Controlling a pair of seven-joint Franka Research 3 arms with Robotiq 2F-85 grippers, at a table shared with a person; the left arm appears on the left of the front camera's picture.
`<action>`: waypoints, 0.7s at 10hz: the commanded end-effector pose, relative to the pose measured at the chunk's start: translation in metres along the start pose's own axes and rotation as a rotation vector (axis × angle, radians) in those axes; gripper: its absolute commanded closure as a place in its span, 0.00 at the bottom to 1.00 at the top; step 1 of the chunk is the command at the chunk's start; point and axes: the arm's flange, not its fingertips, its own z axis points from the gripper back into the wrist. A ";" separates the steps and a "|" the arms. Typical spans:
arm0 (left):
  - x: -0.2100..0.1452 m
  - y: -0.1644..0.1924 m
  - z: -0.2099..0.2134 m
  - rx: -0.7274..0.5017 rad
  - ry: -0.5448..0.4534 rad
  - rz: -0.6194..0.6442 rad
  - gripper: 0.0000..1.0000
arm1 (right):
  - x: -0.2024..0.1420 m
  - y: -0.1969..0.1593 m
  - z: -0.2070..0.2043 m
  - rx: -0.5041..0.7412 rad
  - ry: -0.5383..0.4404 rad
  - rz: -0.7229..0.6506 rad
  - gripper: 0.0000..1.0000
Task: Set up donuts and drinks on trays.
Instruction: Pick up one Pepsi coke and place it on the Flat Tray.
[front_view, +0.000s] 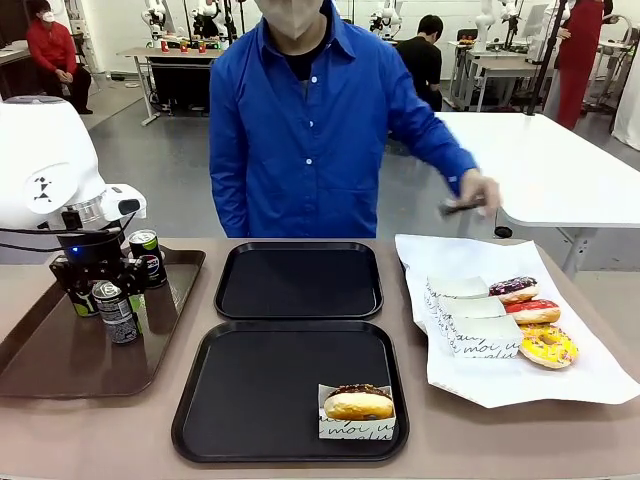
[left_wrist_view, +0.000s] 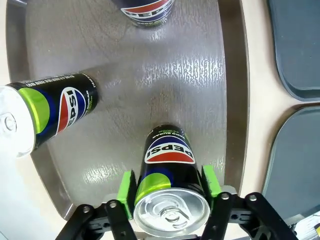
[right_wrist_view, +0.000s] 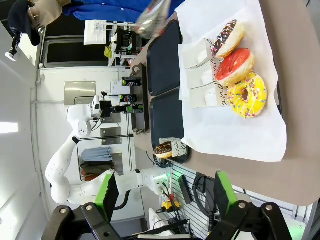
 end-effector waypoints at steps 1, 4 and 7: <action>-0.002 0.001 0.007 -0.030 0.026 -0.003 1.00 | -0.001 -0.001 0.000 0.001 0.013 0.004 0.00; 0.001 0.002 0.022 -0.016 0.043 -0.004 0.97 | -0.001 -0.001 0.000 0.001 0.013 0.004 0.00; -0.009 0.008 0.098 -0.018 0.081 -0.004 1.00 | -0.001 -0.001 0.000 0.001 0.013 0.004 0.00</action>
